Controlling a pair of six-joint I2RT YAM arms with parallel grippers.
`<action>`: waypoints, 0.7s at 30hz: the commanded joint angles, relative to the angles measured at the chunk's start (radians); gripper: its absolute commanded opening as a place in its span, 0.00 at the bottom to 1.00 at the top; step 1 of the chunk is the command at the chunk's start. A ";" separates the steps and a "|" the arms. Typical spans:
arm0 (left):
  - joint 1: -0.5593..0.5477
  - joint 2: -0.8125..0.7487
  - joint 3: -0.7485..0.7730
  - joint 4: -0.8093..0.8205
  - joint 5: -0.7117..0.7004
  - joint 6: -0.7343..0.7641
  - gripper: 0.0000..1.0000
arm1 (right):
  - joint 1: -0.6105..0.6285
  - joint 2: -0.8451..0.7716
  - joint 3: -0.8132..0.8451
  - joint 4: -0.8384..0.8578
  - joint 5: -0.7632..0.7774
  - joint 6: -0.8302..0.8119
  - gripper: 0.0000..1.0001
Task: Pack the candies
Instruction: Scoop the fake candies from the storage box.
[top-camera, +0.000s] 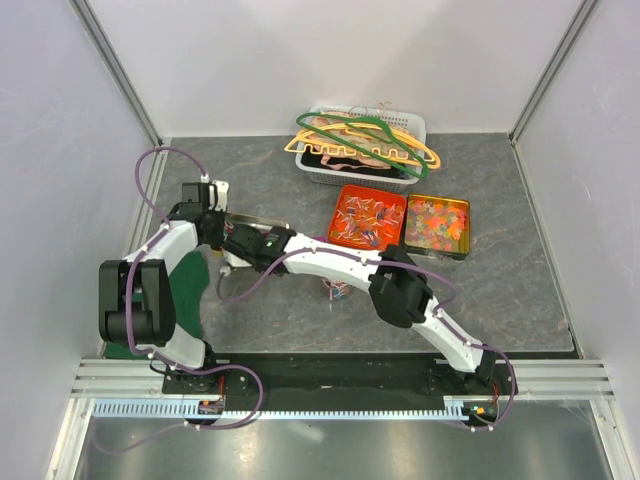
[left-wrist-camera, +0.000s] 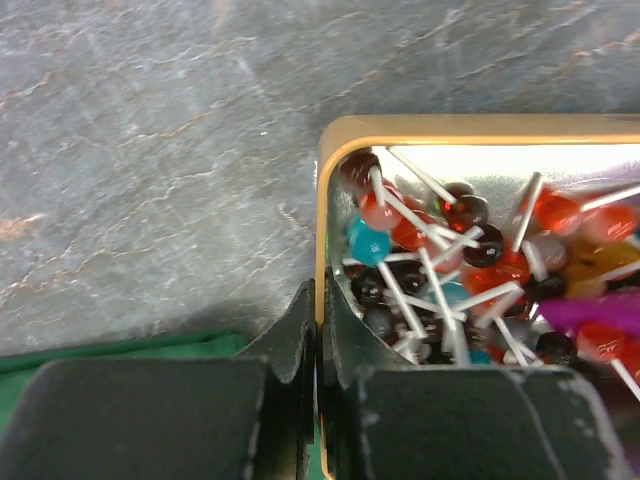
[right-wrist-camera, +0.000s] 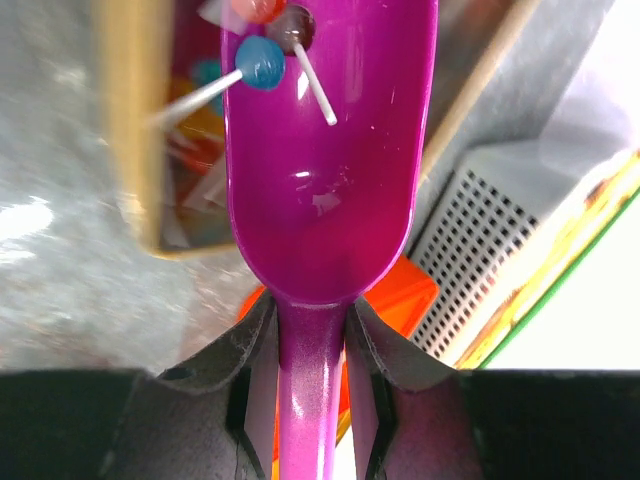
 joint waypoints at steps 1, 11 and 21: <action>0.008 -0.037 0.043 0.063 -0.001 -0.032 0.02 | -0.051 -0.098 -0.032 -0.024 0.059 -0.005 0.00; 0.008 -0.045 0.039 0.071 -0.015 -0.032 0.02 | -0.008 -0.046 0.001 -0.021 0.067 -0.030 0.00; 0.006 -0.052 0.024 0.091 0.031 -0.031 0.02 | -0.002 -0.050 -0.032 0.067 0.228 -0.196 0.00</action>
